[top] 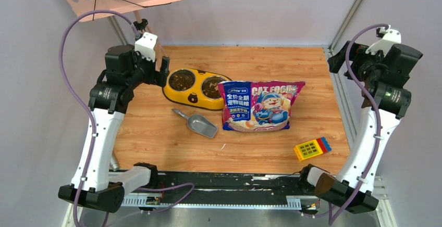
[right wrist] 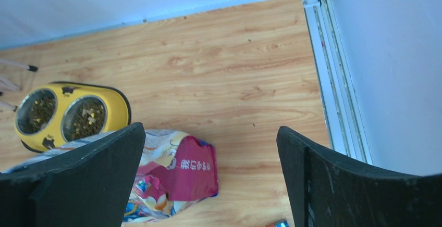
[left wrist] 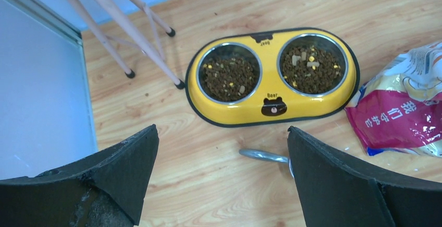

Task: Serve the pet food

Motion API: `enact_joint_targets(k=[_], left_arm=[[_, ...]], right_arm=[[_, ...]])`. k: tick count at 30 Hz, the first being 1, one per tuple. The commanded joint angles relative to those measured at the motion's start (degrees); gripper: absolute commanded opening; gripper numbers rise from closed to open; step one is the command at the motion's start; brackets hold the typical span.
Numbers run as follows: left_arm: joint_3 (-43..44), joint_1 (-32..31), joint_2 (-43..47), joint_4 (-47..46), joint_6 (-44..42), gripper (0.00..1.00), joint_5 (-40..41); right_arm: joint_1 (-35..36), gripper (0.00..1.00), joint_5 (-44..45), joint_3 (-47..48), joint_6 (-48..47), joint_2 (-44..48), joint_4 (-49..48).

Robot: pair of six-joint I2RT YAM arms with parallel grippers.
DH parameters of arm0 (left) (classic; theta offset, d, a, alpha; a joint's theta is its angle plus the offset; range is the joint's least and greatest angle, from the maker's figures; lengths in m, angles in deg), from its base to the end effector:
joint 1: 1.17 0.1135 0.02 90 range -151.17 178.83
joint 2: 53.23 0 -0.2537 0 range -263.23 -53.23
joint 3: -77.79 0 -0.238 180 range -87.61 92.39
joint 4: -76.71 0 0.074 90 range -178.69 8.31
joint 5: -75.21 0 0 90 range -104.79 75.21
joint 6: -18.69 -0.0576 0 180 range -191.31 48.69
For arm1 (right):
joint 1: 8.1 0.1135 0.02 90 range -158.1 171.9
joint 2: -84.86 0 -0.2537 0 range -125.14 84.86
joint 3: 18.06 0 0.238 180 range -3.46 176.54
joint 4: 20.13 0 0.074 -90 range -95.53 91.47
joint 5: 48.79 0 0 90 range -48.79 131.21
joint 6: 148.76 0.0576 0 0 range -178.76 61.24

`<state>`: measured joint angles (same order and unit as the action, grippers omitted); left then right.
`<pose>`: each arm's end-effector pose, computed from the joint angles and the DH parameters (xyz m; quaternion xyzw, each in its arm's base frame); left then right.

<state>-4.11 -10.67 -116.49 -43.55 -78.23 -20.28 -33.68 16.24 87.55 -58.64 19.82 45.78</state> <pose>0.2164 -0.0418 0.4207 0.1457 0.8296 -0.0525 0.5364 0.1979 -0.0678 0.4443 0.0708 0.8301 0.0631 0.5496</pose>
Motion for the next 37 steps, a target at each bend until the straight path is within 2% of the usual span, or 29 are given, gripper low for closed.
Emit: enact_joint_targets(k=[1, 4, 8, 14, 37], left_arm=[[3.26, 0.53, 0.60, -1.80, -2.26, 1.00, -0.65], [1.48, 0.64, 0.75, -0.52, 1.23, 1.00, -0.84], [-2.32, 2.41, 2.98, 0.02, 6.10, 1.00, -5.03], [-1.12, 2.99, 2.09, 3.45, 5.43, 1.00, -10.74], [-4.96, 2.99, 3.24, -1.39, 8.65, 1.00, -15.03]], right_arm=[[0.00, 1.00, -0.42, 4.42, 6.53, -0.72, -3.46], [-0.08, 1.00, -1.09, 3.02, 7.40, -0.46, -4.04], [-0.02, 1.00, -1.27, 5.08, 6.57, -0.56, -4.19], [-0.06, 1.00, -0.65, 6.73, 5.89, -0.27, -4.35], [-0.05, 1.00, -0.97, 10.74, 5.56, -0.33, -1.82]])
